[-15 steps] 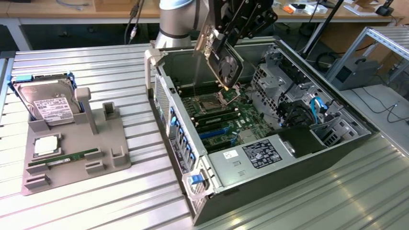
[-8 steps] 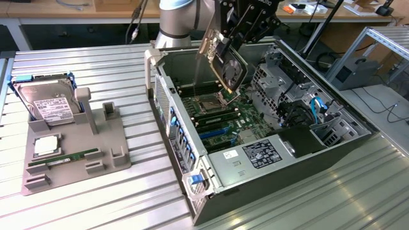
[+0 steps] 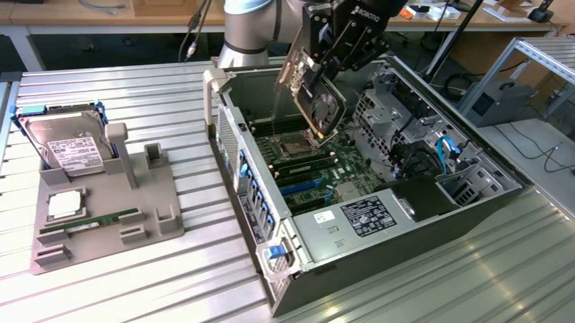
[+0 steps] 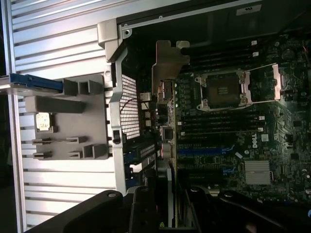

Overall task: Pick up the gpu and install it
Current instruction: 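Pick up the gpu and move the gpu toward the slot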

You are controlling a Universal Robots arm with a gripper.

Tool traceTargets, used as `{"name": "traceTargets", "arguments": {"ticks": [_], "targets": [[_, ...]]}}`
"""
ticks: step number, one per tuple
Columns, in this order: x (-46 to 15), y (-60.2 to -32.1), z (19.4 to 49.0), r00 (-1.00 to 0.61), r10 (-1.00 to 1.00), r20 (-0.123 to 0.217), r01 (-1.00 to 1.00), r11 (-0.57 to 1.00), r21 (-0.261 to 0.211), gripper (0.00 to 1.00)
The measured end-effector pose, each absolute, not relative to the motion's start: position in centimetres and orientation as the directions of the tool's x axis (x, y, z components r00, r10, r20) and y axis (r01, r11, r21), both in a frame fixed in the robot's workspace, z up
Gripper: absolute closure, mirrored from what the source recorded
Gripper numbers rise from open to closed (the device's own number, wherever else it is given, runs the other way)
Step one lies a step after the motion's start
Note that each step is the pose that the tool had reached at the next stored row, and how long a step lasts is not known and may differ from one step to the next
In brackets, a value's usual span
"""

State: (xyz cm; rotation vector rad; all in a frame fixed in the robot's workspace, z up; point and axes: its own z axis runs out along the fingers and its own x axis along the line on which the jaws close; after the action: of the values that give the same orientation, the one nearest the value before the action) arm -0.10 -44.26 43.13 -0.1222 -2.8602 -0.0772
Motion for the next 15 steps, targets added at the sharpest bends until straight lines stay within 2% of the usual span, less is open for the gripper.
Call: {"name": "traceTargets", "arguments": {"ticks": [15], "targets": [[0.8, -44.4, 40.4, -0.948, 0.076, 0.31, 0.092, 0.995, 0.038, 0.72]]}}
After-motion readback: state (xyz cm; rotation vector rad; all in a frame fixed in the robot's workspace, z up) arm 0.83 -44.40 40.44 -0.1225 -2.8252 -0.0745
